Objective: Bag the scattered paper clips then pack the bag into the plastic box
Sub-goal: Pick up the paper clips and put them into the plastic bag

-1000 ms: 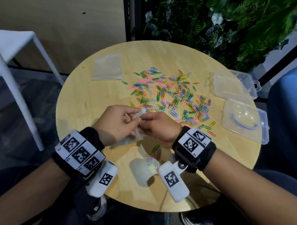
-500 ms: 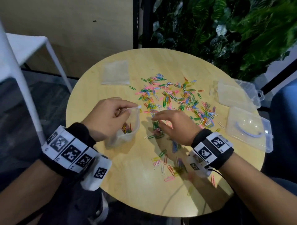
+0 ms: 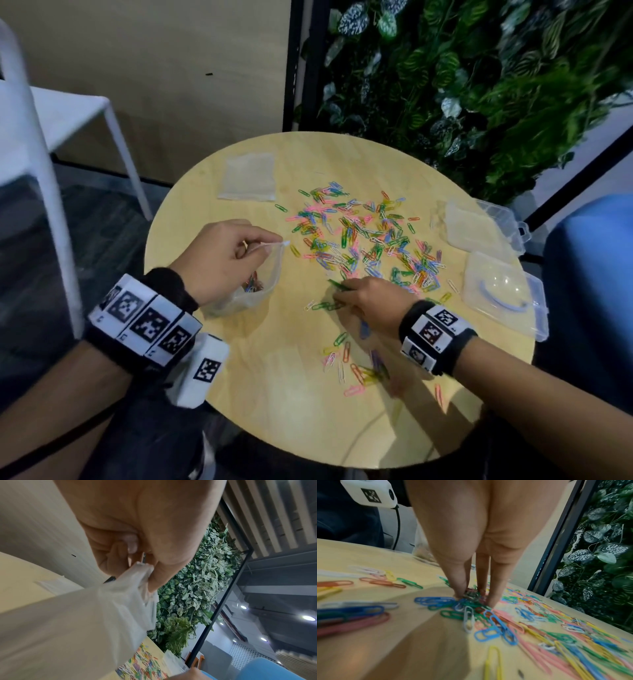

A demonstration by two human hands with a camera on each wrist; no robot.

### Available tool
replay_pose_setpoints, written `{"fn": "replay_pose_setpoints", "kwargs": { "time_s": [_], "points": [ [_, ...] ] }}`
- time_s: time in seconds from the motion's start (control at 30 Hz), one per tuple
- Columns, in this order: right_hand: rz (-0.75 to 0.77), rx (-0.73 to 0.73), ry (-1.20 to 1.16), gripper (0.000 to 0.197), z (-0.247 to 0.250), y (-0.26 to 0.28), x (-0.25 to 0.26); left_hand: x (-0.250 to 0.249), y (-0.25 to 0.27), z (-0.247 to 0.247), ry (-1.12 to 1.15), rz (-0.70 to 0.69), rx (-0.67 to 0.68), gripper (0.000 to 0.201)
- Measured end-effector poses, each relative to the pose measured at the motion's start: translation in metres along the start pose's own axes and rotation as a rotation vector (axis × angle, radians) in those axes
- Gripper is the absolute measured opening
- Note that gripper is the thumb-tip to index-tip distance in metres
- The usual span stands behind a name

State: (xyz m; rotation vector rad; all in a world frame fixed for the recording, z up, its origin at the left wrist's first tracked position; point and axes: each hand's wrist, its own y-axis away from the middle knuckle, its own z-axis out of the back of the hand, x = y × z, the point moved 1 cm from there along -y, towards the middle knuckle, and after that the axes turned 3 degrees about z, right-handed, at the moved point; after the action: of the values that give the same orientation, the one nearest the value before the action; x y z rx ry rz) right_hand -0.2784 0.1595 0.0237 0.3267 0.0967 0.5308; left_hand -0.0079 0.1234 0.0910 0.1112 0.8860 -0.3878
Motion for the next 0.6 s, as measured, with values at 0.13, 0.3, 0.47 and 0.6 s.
{"fn": "replay_pose_setpoints", "kwargs": {
  "time_s": [0.13, 0.3, 0.47, 0.6],
  "points": [
    [-0.040, -0.070, -0.085, 0.025, -0.002, 0.000, -0.001, -0.007, 0.003, -0.011, 0.030, 0.005, 0.023, 0.021],
    [-0.311, -0.297, -0.460, 0.012, 0.010, 0.013, -0.024, -0.008, 0.006, -0.024, 0.087, 0.082, 0.079, 0.017],
    [-0.413, -0.555, -1.253, 0.009, 0.032, 0.025, -0.029, -0.009, 0.003, -0.037, 0.184, 0.151, 0.131, 0.018],
    [-0.265, -0.463, -1.873, 0.020, 0.051, 0.018, 0.000, -0.011, -0.001, -0.048, 0.198, 0.166, 0.111, 0.022]
  ]
}}
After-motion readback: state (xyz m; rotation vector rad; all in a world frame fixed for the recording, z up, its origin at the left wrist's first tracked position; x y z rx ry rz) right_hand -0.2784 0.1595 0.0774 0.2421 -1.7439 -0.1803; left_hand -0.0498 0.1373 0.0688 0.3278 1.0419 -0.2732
